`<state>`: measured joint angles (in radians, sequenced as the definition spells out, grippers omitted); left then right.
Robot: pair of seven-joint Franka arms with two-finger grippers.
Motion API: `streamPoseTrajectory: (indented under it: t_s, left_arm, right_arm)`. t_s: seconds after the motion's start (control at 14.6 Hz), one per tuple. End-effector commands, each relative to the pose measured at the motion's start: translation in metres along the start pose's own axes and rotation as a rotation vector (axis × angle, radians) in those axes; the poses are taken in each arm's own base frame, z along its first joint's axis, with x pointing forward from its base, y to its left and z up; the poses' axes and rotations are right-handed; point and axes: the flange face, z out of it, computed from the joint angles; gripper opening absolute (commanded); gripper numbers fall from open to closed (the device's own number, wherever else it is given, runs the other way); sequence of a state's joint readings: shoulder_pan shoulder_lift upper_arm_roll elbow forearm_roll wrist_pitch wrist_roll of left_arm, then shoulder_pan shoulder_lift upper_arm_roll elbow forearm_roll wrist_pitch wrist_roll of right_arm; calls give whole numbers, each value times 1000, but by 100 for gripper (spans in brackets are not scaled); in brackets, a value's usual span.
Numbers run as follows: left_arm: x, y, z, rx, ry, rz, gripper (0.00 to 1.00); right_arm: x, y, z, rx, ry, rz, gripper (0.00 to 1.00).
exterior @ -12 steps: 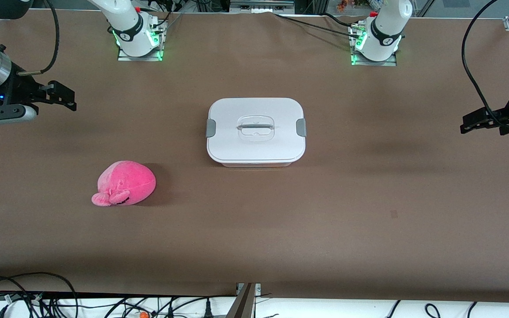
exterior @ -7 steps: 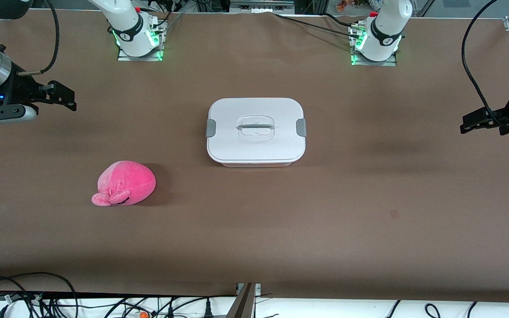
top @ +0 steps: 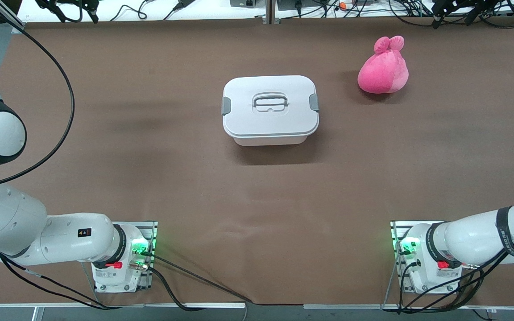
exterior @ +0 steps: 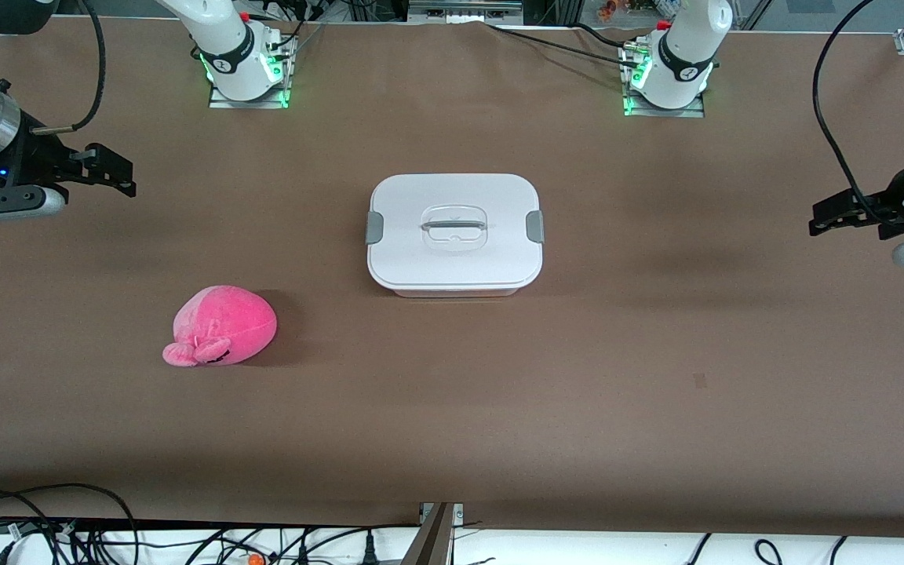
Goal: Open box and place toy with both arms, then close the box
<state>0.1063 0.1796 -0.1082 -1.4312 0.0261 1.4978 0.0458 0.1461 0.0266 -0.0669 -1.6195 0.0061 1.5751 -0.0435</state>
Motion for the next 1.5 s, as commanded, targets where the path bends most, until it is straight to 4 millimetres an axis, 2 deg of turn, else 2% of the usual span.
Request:
streamPoseTrajectory:
  t_s: [0.0,0.07,0.27,0.55,0.68,0.89,1.3,1.44]
  left_arm:
    - [9,48,5,-19,-23,80,100]
    - [11,67,11,-16,-32,115,100]
    - [6,149,20,1,-46,247,100]
    - [10,224,69,-40,-128,387,100]
    - [6,270,93,-70,-158,607,100]
    - [4,320,117,-69,-125,768,100]
    - [-20,419,151,-48,-34,997,100]
    - [-24,445,163,-28,17,1069,100]
  right_arm:
    - [-2,2,-3,-10,-9,3,100]
    - [-2,2,-3,-10,-9,3,100]
    - [-2,2,-3,-10,-11,3,100]
    - [-2,2,-3,-10,-11,3,100]
    - [-2,2,-3,-10,-9,3,100]
    - [-2,3,-3,-10,-11,6,100]
    - [-2,-1,-5,-11,-6,0,100]
    - [-1,-1,-3,-10,-9,0,100]
